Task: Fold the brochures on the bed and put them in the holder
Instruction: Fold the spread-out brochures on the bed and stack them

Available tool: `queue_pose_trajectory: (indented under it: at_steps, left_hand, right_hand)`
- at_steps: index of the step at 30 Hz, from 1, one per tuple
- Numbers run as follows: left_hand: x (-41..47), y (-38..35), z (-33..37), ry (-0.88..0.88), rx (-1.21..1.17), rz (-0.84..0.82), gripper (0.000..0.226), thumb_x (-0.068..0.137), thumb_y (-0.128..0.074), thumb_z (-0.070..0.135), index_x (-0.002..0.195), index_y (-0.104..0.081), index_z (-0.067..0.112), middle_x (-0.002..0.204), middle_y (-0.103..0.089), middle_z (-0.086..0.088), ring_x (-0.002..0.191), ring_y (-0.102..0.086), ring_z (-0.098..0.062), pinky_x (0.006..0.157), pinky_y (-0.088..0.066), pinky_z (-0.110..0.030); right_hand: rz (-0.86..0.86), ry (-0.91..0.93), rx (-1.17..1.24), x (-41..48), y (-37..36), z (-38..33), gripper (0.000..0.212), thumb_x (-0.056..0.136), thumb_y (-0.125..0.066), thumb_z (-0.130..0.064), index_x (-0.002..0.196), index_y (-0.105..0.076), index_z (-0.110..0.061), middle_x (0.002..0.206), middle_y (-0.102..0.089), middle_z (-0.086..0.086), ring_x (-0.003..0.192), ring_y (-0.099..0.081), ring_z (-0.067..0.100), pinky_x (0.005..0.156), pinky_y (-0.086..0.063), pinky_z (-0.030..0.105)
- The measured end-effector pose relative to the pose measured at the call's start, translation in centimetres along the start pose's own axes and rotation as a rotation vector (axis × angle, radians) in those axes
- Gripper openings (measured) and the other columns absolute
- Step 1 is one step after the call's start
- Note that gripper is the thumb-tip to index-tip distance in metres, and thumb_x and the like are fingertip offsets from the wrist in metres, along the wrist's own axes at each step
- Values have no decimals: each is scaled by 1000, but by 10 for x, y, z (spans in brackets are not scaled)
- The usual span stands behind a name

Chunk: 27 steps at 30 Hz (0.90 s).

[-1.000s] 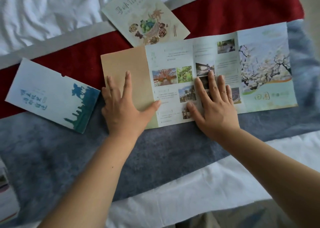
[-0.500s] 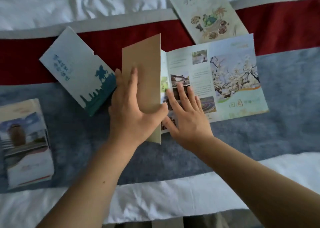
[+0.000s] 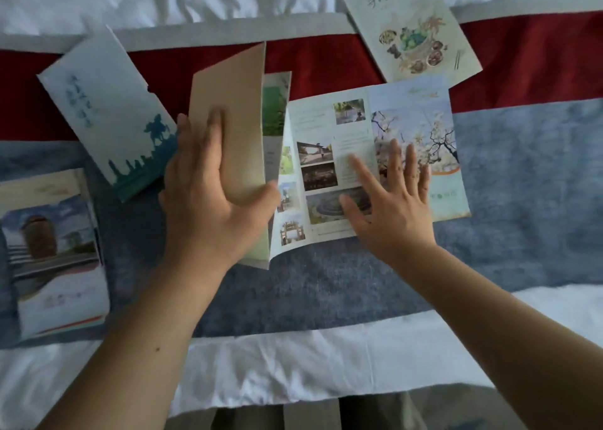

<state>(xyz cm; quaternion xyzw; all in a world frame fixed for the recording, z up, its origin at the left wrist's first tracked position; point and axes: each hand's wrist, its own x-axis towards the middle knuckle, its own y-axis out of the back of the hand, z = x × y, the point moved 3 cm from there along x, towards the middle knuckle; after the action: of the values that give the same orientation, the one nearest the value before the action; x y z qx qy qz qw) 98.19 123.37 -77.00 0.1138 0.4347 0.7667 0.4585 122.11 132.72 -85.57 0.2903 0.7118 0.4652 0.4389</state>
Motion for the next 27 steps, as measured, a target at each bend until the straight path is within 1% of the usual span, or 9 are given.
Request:
queue_pose_trajectory:
  at_steps: [3, 6, 8, 10, 13, 16, 20, 24, 27]
  left_hand:
    - [-5, -24, 22, -52, 55, -42, 106, 74, -57, 75, 161, -4, 45, 172, -6, -6, 158, -9, -29, 122, -17, -62]
    - [-10, -54, 42, -49, 94, -98, 106, 72, -56, 78, 159, 0, 51, 173, 1, -3, 157, -9, -35, 117, -18, -65]
    - [-10, -74, 51, -26, 115, -139, 106, 72, -55, 79, 158, 0, 52, 173, 4, -1, 157, -7, -36, 117, -18, -66]
    - [-8, -93, 56, 10, 118, -180, 107, 71, -54, 78, 158, 2, 52, 172, 8, 1, 157, -3, -35, 117, -16, -66]
    - [-4, -120, 61, 43, 159, -194, 108, 72, -55, 79, 159, 2, 51, 172, 12, 0, 156, -1, -36, 117, -17, -66]
    - [0, -142, 67, 57, 219, -158, 110, 70, -53, 87, 159, 0, 50, 171, 13, -4, 156, -2, -38, 115, -19, -65]
    - [3, -166, 67, 70, 348, -148, 115, 65, -30, 105, 159, 2, 48, 171, 17, -8, 156, 4, -38, 113, -17, -67]
    - [0, -178, 62, 41, 399, -106, 111, 72, -28, 100, 161, 5, 43, 170, 17, -14, 156, 6, -43, 111, -17, -68]
    - [-2, -182, 62, 38, 426, -93, 109, 75, -28, 98, 162, 3, 40, 170, 14, -17, 155, 6, -46, 110, -20, -68]
  right_hand:
    - [-33, 43, 52, -2, -1, 19, 70, 102, -34, -66, 163, -5, -45, 173, 16, 2, 157, 19, 31, 128, 8, 46]
    - [37, 80, 178, -5, 5, 35, 69, 105, -44, -47, 165, -21, -22, 173, -6, 4, 160, 3, 25, 130, -7, 43]
    - [65, 21, 169, -8, 9, 49, 69, 106, -42, -42, 164, -21, -12, 172, -11, 7, 160, -2, 23, 130, -9, 42]
    - [43, -30, 101, -13, 9, 62, 70, 107, -35, -46, 166, -13, -16, 173, -4, 7, 160, 3, 24, 130, -5, 43]
    - [35, -44, 71, -18, 9, 79, 67, 106, -30, -54, 166, -8, -31, 174, 5, 6, 159, 10, 25, 129, 2, 44]
    - [58, -17, 92, -20, 7, 93, 66, 107, -29, -58, 165, -5, -38, 174, 8, 2, 159, 11, 21, 129, 1, 44]
    - [79, 17, 131, -20, 0, 100, 65, 108, -30, -56, 165, -3, -38, 174, 9, 2, 159, 14, 21, 129, 3, 42]
    - [96, -4, 141, -19, -5, 101, 65, 108, -33, -53, 165, -5, -38, 171, 16, 14, 157, 19, 31, 128, 6, 46]
    - [103, -11, 131, -19, -5, 99, 65, 108, -33, -52, 165, -6, -36, 171, 15, 19, 158, 17, 34, 128, 5, 47]
